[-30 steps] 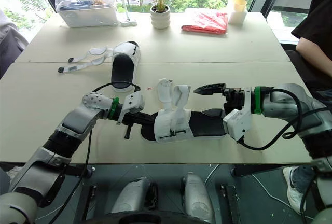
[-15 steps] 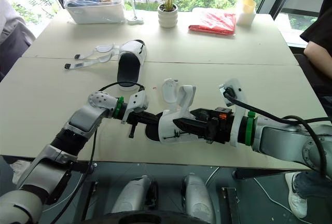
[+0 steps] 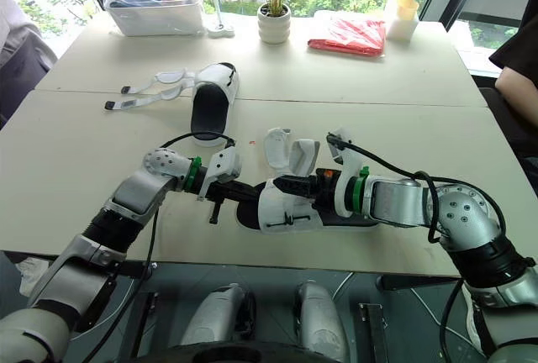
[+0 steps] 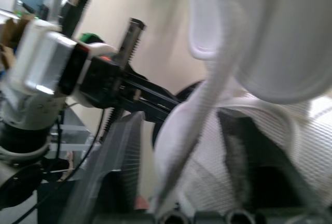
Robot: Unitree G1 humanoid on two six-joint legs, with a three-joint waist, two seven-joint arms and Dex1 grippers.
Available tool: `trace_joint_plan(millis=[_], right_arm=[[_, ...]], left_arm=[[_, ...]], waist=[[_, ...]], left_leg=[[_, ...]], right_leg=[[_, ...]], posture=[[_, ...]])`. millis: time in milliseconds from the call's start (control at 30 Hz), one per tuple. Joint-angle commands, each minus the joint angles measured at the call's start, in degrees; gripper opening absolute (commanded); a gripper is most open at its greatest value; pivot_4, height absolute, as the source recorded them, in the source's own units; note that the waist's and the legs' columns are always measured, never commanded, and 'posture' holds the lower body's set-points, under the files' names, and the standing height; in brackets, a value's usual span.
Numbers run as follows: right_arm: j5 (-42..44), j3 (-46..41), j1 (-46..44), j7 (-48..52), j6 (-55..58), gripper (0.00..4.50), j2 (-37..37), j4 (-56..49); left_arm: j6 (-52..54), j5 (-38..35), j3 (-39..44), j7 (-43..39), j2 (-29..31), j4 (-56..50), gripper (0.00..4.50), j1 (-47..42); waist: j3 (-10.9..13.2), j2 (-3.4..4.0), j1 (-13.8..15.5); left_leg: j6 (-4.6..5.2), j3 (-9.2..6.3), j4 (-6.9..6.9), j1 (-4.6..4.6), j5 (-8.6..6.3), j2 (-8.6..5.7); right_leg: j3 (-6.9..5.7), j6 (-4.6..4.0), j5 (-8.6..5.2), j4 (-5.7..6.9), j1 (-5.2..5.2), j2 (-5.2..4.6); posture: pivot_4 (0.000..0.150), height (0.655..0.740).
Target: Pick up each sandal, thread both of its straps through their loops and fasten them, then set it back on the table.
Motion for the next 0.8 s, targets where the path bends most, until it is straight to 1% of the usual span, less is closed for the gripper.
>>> trace_joint_plan(millis=[33,67,200,333,367,467,567,600,700,800], right_arm=[[1.3,-1.5,-0.1,0.9,2.6,0.48,-0.3,-1.9],[1.2,-2.0,0.0,1.7,3.3,0.06,-0.7,-2.5],[-0.5,-3.8,0.0,4.8,4.7,0.06,-1.2,-4.0],[-8.6,-7.5,-4.1,18.0,6.8,0.06,-1.2,-5.6],[-9.1,-7.8,-5.1,19.3,7.3,0.06,-0.9,-4.5],[-13.2,-7.7,-9.1,27.9,10.2,0.06,-0.3,-1.8],[-16.6,-7.3,-10.9,33.8,12.6,0.06,0.1,-0.2],[-17.6,-6.8,-11.8,35.8,13.9,0.06,0.4,1.8],[-20.8,-6.0,-13.4,39.8,16.7,0.06,1.7,5.9],[-25.4,-5.6,-13.8,43.3,18.2,0.06,3.1,7.4]], left_arm=[[1.0,1.5,0.4,1.2,1.4,-0.2,0.00,0.9],[1.0,1.5,0.4,1.3,1.5,-0.2,0.00,0.9],[1.2,1.5,0.4,1.4,1.5,-0.5,0.00,1.0],[1.3,1.4,0.2,1.3,1.4,-0.6,0.00,0.9],[1.3,1.4,0.2,1.2,1.4,-0.5,0.00,0.9],[1.3,1.4,0.1,1.1,1.4,-0.5,0.00,0.8],[1.4,1.4,0.1,1.0,1.5,-0.7,0.00,0.8],[1.5,1.4,0.1,1.0,1.6,-1.1,0.00,0.9],[1.7,1.4,0.2,1.1,1.9,-1.6,0.00,1.2],[2.2,1.3,0.3,1.4,2.5,-2.6,0.00,2.0]], waist=[[0.0,0.00,0.0],[0.0,0.00,0.0],[0.0,0.00,0.0],[0.0,0.01,-0.1],[0.0,0.01,0.0],[0.0,0.01,0.0],[0.0,0.01,0.0],[0.0,0.01,0.0],[0.0,0.01,-0.1],[0.0,0.02,-0.2]], left_leg=[[0.00,0.00,-0.01,0.00,0.00,0.00],[0.00,-0.01,-0.02,0.00,0.00,0.00],[0.00,-0.01,-0.02,0.00,0.00,0.00],[0.01,-0.01,-0.02,0.00,0.00,0.00],[0.01,-0.01,-0.02,0.00,0.00,0.00],[0.01,-0.02,-0.02,0.00,-0.01,0.00],[0.02,-0.02,-0.04,-0.01,-0.01,0.00],[0.02,-0.03,-0.04,-0.01,-0.01,0.00],[0.02,-0.02,-0.04,-0.01,-0.01,0.00],[0.02,-0.03,-0.06,-0.01,-0.01,0.00]], right_leg=[[-0.01,0.00,0.00,0.00,0.00,0.00],[-0.02,0.00,0.00,0.00,-0.01,0.00],[-0.02,0.03,0.02,0.00,0.00,0.00],[-0.03,0.08,0.05,0.00,0.00,0.00],[-0.03,0.08,0.05,0.00,-0.01,0.00],[-0.05,0.09,0.05,0.00,-0.01,0.00],[-0.06,0.08,0.05,-0.01,-0.01,0.00],[-0.06,0.08,0.05,-0.01,-0.01,0.00],[-0.06,0.07,0.04,-0.01,-0.02,-0.01],[-0.06,0.03,0.02,0.00,-0.04,-0.01]], posture=[[0.150,0.7241],[0.150,0.7241],[0.150,0.7241],[0.150,0.7241],[0.150,0.7241],[0.150,0.7241],[0.150,0.7241],[0.150,0.7241],[0.150,0.7241],[0.150,0.7241]])
